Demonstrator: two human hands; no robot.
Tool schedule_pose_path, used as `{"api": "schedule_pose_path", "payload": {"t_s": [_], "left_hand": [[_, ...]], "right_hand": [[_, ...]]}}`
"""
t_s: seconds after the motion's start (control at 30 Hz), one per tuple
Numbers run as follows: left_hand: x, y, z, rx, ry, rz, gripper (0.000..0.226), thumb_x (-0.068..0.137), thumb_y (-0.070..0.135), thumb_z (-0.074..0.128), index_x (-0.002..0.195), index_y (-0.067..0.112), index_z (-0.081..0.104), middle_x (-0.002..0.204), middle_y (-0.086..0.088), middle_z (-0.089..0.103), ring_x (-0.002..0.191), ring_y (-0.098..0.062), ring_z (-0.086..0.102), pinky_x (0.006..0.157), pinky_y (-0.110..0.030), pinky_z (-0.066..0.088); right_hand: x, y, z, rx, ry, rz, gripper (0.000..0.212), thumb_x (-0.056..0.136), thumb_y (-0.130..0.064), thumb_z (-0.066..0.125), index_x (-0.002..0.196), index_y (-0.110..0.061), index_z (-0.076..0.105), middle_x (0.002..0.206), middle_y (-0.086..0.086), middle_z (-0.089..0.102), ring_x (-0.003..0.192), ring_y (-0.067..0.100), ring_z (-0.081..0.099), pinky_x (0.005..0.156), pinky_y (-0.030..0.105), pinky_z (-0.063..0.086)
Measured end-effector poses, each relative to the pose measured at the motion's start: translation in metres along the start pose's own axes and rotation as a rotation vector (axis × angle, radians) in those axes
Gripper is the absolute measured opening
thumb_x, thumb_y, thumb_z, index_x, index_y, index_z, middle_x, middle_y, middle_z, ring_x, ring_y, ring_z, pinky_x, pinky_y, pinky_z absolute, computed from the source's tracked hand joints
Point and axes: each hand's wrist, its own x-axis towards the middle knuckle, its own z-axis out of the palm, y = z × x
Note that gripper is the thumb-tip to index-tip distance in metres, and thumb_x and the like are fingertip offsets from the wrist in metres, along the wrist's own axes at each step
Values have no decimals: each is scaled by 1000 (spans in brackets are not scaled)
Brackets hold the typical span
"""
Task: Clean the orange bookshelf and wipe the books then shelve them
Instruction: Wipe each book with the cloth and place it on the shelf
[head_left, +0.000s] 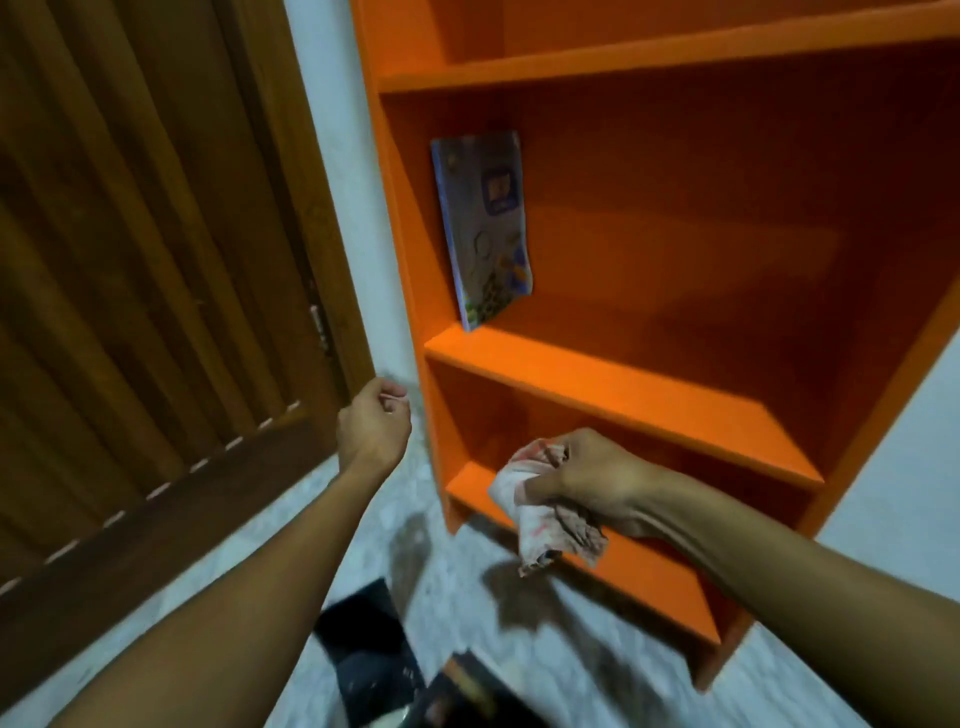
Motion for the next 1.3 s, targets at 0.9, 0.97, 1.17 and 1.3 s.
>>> {"api": "schedule_pose_path", "payload": {"t_s": [0.9,0.97,1.17,1.3], "left_hand": [[-231,-258,62,602,-725,-608,77,65,48,77,128,18,45,119,-10,61,116,-34,58,101,-50,44],[-232,-262,63,554,-734,-582,57,71,42,70,117,22,44,106,-7,63,105,-31,63,97,-51,46],[-242,-240,59,595,-665,-497,39,82,12,62,118,20,48,110,-7,66,116,-29,56,100,-49,34],[-236,-232,56,533,-698,-400,18,86,24,60,102,18,56,111,-13,68,106,-33,63,98,-47,48]], "right_hand": [[-46,92,65,40,38,183,18,99,-21,58,105,-11,44,63,7,42,54,20,37,51,36,33],[-47,86,65,57,47,177,26,99,-23,58,115,-7,45,73,15,49,65,26,44,58,41,39],[-63,72,55,54,117,149,34,101,-18,53,127,3,46,100,20,51,84,31,48,63,41,40],[-73,72,39,32,148,147,36,101,-20,55,128,2,46,101,21,52,85,30,49,59,36,38]]}}
